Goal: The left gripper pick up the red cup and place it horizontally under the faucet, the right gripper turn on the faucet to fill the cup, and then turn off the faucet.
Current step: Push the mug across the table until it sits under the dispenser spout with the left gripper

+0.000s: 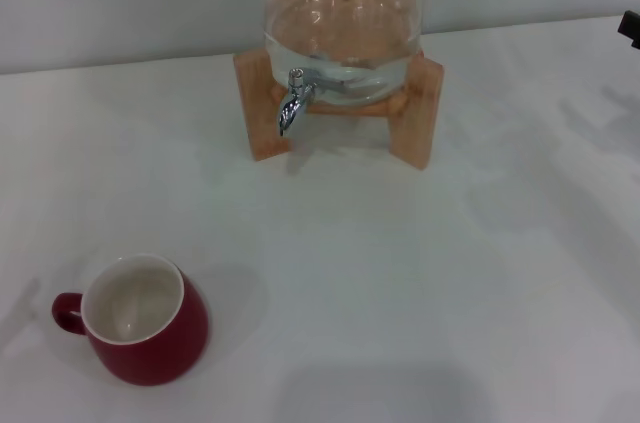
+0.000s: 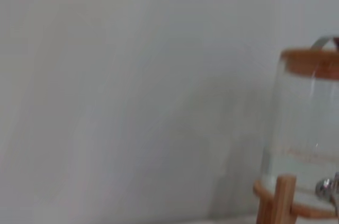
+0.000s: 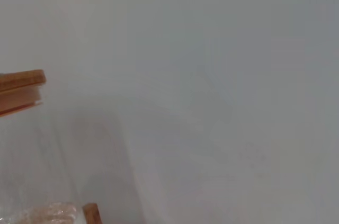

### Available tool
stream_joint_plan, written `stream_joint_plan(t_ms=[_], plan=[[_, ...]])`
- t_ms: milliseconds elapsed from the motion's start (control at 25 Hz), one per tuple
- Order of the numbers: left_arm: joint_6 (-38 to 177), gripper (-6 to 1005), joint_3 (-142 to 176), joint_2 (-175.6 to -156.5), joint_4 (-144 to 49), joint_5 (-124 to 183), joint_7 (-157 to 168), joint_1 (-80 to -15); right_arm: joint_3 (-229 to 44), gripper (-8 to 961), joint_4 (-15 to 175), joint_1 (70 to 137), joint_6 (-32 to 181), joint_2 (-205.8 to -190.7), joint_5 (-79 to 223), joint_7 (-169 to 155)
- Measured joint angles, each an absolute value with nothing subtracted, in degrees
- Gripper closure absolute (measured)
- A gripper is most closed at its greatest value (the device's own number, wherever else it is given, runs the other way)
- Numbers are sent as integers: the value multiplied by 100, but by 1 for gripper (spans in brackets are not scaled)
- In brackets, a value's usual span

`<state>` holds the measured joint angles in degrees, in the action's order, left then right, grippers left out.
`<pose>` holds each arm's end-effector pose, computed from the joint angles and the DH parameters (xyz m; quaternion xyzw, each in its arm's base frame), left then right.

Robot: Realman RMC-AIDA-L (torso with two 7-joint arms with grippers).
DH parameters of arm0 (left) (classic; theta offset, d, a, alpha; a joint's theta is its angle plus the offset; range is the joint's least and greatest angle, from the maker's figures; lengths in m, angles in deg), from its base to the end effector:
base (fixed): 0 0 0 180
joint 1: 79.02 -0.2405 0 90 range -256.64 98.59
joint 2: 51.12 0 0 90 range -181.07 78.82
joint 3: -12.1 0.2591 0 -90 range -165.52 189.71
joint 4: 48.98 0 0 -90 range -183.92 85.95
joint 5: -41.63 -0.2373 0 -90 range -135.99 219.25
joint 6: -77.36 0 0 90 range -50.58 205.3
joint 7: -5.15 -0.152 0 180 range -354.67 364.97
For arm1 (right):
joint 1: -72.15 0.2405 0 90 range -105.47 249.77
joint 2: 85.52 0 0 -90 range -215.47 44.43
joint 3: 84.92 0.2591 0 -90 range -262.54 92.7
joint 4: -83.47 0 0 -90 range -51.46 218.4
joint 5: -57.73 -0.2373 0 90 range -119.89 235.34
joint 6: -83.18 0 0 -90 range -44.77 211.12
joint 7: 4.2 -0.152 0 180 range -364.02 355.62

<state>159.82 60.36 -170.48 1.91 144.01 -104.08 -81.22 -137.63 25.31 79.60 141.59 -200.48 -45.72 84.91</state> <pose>-0.3732 0.2480 0.0781 -0.8086 -0.2693 -0.3310 0.4051 0.3513 0.3516 0.1372 -0.7448 0.3406 0.3246 0.4733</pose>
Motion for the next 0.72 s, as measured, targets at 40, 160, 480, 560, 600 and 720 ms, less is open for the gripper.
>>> stream_joint_plan(t_ms=[40, 160, 480, 560, 600, 720], plan=[[16086, 186, 6035, -17046, 69, 14560, -10611, -8124, -13758, 171, 2543, 7965, 14159, -20048, -4572, 8492], [16283, 186, 6033, -17045, -320, 14889, -11241, -8130, -13721, 171, 2564, 7980, 14162, -20048, -4572, 8492], [16234, 186, 6028, -17037, -1381, 14992, -12074, -7899, -13686, 170, 2569, 8041, 14172, -20041, -4572, 8492], [16203, 186, 6026, -17040, -1621, 14992, -12281, -7848, -13684, 170, 2569, 8050, 14169, -20038, -4572, 8492], [16177, 186, 6026, -17041, -1740, 14992, -12368, -7822, -13677, 170, 2570, 8056, 14168, -20039, -4572, 8492], [16087, 187, 6026, -17046, -1937, 14992, -12551, -7776, -13614, 170, 2574, 8091, 14177, -20039, -4571, 8492]])
